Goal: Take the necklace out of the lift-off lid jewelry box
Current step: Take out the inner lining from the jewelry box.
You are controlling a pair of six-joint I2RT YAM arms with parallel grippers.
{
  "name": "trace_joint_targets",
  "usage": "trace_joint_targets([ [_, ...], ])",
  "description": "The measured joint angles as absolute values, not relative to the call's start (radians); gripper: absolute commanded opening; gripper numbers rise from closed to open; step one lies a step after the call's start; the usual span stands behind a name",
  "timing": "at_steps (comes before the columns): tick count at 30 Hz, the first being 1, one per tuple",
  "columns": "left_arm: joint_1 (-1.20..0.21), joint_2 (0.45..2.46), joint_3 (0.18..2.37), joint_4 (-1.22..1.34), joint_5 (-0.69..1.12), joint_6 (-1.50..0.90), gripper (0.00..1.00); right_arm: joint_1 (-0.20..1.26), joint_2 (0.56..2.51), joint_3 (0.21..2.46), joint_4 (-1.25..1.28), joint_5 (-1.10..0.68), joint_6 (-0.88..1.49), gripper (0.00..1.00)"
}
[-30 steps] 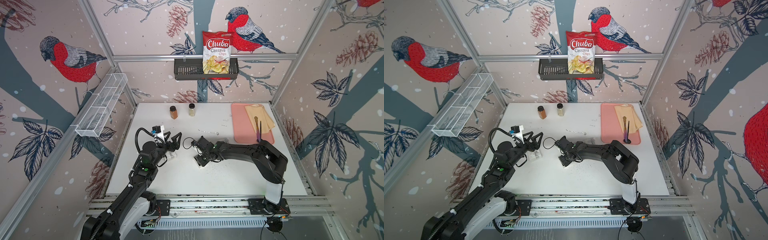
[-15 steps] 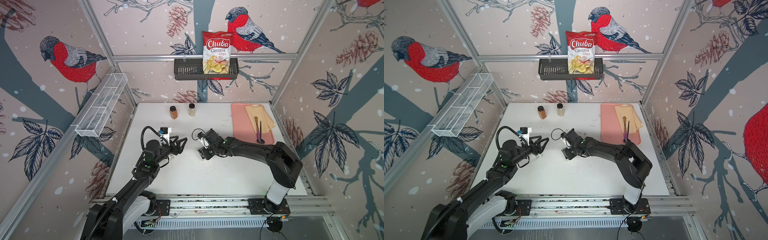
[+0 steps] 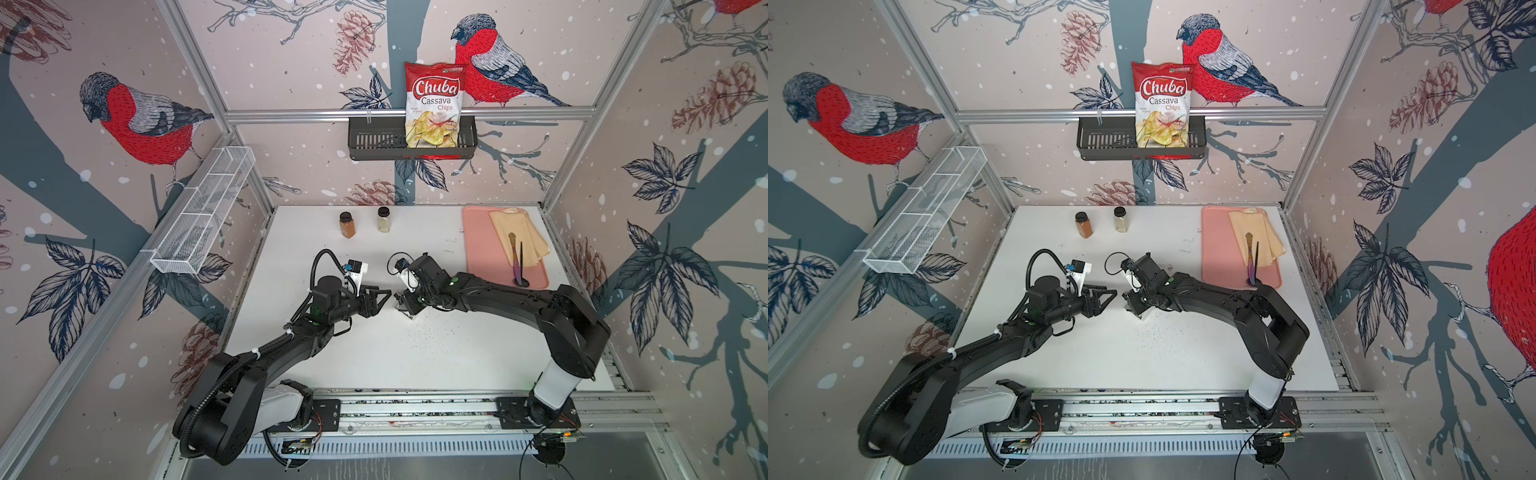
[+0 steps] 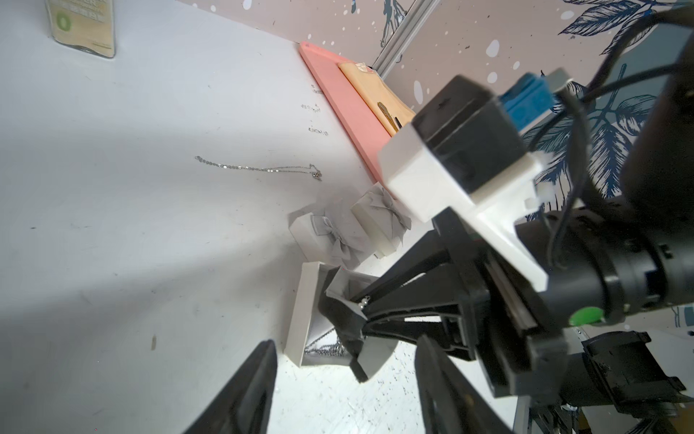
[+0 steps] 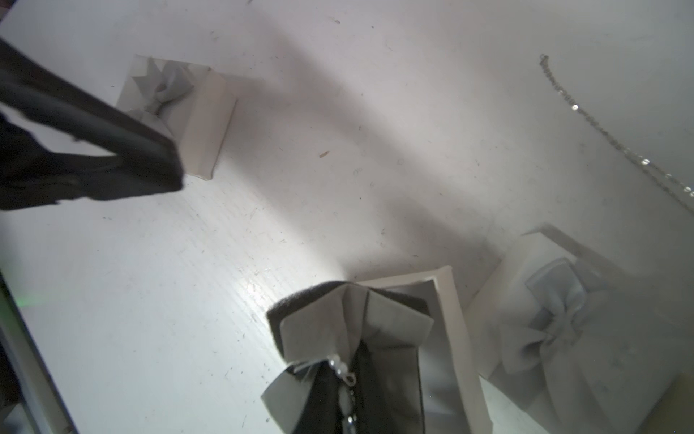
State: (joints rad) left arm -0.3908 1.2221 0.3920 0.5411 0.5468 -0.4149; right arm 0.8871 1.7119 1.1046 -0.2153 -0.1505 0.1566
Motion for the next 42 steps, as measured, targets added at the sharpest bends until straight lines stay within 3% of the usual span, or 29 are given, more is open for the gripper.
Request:
trace_joint_targets([
  [13,-0.395,1.196,0.404,0.55,0.55,-0.423,0.66,0.786,1.557,0.994,-0.082,-0.389,0.189,0.11],
  [23,-0.451,1.177,0.491,0.565,0.683,-0.438,0.67,0.784,1.467,0.974,0.063,-0.276,0.271,0.12],
  [42,-0.472,1.226,0.581,0.513,0.625,-0.411,0.59,0.805,1.401,0.928,0.177,-0.18,0.34,0.14],
])
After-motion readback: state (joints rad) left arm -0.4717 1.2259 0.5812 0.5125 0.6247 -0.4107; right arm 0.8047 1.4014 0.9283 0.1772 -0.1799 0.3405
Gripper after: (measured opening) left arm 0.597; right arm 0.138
